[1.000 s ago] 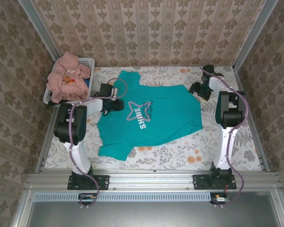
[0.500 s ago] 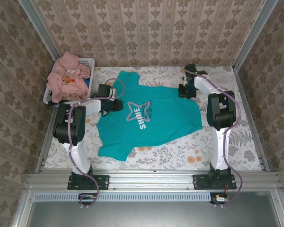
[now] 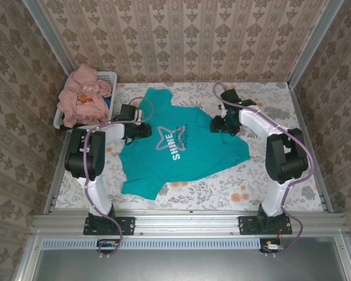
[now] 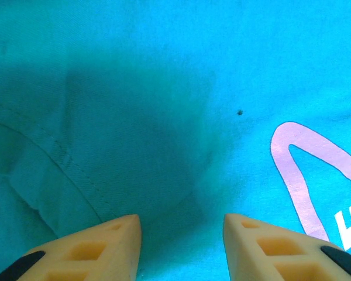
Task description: Fold and stack the t-shirts
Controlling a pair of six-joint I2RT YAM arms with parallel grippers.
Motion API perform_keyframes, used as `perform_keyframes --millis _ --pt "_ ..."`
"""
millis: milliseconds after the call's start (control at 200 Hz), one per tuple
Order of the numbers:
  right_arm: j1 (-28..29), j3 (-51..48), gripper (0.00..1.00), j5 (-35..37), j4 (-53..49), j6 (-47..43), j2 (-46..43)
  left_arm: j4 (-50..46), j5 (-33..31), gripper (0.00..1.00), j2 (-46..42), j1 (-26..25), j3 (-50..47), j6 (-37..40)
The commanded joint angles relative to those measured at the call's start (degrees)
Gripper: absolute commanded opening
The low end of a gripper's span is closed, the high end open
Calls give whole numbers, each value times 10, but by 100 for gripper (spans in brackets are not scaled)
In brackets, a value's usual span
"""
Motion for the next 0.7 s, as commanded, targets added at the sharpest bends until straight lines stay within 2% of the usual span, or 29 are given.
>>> perform_keyframes --millis 0,145,330,450,665,695 --pt "-13 25 60 -7 21 10 38 -47 10 43 5 6 -15 -11" --pt "-12 57 58 -85 39 6 93 -46 9 43 4 7 -17 -13" --pt "-3 98 48 -56 23 -4 141 -46 11 43 5 7 -18 -14" --pt "1 119 36 -31 4 -5 158 -49 12 43 7 9 -13 -13" --pt "-1 135 0 41 -27 -4 133 -53 16 43 7 18 -11 -14" --pt "-1 139 0 48 -32 -3 126 -55 17 43 7 18 -10 -13"
